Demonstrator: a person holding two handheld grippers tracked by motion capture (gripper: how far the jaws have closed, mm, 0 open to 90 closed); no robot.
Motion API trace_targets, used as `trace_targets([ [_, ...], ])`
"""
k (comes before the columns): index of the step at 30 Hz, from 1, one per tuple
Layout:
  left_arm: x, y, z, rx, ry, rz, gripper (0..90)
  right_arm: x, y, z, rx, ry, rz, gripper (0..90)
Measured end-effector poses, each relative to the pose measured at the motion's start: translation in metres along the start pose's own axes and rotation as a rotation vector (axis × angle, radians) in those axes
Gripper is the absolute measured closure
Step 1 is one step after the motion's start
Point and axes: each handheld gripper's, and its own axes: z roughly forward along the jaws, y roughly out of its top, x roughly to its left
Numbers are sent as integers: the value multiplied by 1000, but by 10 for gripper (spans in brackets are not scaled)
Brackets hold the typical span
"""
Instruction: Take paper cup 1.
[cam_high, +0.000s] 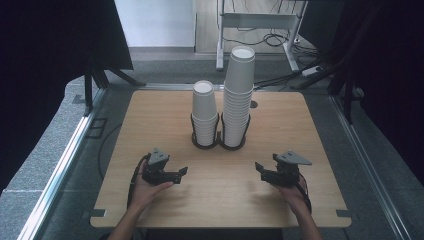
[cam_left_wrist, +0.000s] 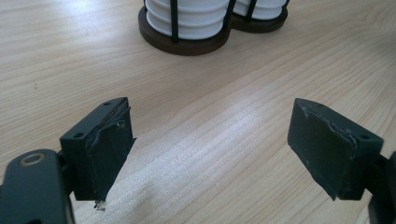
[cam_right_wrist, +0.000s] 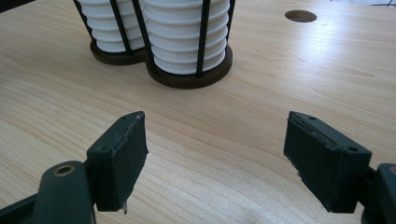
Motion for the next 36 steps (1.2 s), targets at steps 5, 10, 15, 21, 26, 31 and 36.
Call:
trace_targets([
  [5, 5, 1, -4, -18, -14, -21, 144, -1, 0, 1, 9, 4, 10, 222],
  [10, 9, 1, -5, -19, -20, -39, 144, 1, -1, 3, 17, 25, -1, 229],
  [15, 9, 2, -9, -23, -18, -36, 145, 3, 0, 3, 10, 53, -3, 279],
  [21, 11, 3, -12, -34, -23, -46, 145, 7, 2, 1, -7, 79, -14, 331],
  [26, 10, 3, -11, -31, -27, -43, 145, 7, 4, -1, -11, 78, -15, 442],
  [31, 10, 5, -10, -28, -47, -50, 146, 9, 9, 1, -17, 129, -26, 642],
  [36, 10, 10, -11, -24, -58, -44, 146, 15, 15, 6, -14, 167, -73, 756],
])
